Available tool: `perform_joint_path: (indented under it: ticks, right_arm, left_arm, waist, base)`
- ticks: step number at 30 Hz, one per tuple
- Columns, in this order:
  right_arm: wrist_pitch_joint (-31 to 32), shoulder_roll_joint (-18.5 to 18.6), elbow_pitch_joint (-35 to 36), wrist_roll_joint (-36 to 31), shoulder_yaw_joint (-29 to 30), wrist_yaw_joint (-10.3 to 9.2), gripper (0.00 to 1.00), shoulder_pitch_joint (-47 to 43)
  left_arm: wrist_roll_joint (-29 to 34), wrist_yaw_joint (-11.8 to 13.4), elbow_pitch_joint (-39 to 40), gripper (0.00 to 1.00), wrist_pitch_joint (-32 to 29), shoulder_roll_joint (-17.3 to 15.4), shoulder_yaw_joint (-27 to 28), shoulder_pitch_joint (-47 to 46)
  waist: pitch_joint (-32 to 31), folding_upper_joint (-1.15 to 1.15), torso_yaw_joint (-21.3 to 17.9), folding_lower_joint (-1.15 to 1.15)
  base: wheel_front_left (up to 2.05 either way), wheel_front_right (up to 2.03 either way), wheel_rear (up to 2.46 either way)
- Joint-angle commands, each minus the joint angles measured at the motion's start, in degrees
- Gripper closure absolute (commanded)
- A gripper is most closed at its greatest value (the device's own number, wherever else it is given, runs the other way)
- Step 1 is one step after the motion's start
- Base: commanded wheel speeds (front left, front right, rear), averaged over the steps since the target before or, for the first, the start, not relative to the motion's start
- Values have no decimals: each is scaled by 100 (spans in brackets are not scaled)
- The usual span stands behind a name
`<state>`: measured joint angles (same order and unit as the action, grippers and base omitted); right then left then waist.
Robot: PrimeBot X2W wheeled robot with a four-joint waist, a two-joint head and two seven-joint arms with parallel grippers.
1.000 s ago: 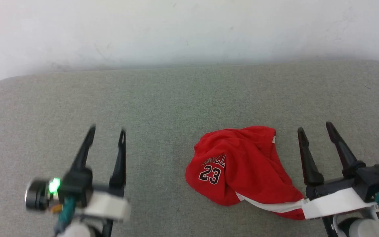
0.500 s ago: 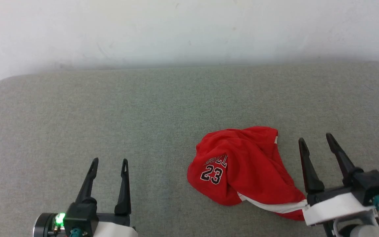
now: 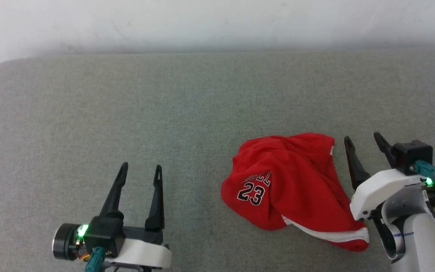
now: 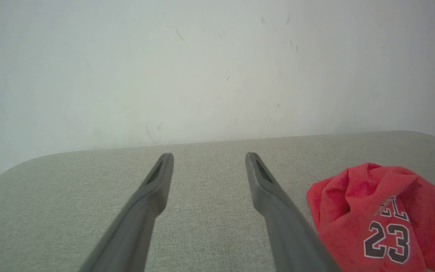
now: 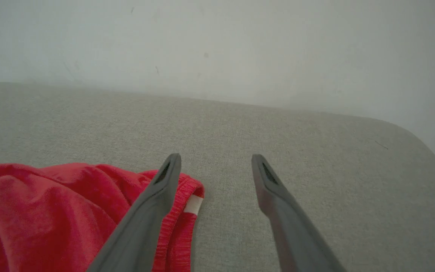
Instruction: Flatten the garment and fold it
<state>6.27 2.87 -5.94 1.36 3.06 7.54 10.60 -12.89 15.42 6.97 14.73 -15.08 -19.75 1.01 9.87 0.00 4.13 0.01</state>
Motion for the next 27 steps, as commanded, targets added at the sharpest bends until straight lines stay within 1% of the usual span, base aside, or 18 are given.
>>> perform_joint_path:
  ticks: [1,7,9,12,16,17,19,20,23,27]
  right_arm:
    - [179,0,-179,-30,45,-5,0,118]
    - [786,0,-773,86,-29,-5,0,311]
    - [996,0,-951,227,5,-5,0,357]
    - [1320,0,-1209,223,77,-5,0,413]
    - [1503,0,-1459,334,138,-5,0,464]
    - [1528,0,-1531,404,150,-5,44,480]
    - [1500,0,-1605,524,146,-5,87,512]
    - [1429,0,-1617,618,186,-5,100,535]
    - [1178,0,-1578,739,312,-5,100,610]
    - [823,0,-1364,639,718,-5,100,715]
  left_arm:
    - [68,-76,-43,0,27,58,37,-121]
    - [160,-287,-186,0,27,224,119,-259]
    - [190,-344,-233,0,27,275,139,-271]
    - [226,-423,-287,0,27,355,169,-288]
    - [263,-501,-342,0,27,424,194,-301]
    - [276,-523,-360,0,27,444,204,-303]
    - [293,-561,-397,0,27,480,234,-298]
    - [302,-576,-417,0,27,494,253,-289]
    - [326,-611,-475,0,27,525,311,-236]
    - [357,-665,-545,0,27,574,344,-172]
  waist:
    - [234,0,207,-1]
    - [427,0,415,-1]
    - [449,0,460,-1]
    - [470,0,512,-1]
    - [464,0,555,-1]
    - [455,0,563,-1]
    - [424,0,563,-1]
    - [394,0,553,-1]
    - [290,0,501,-1]
    - [94,0,418,-1]
  base:
    - [0,0,0]
    - [0,0,0]
    - [0,0,0]
    - [0,0,0]
    - [0,0,0]
    - [0,0,0]
    - [0,0,0]
    - [0,0,0]
    - [0,0,0]
    - [0,0,0]
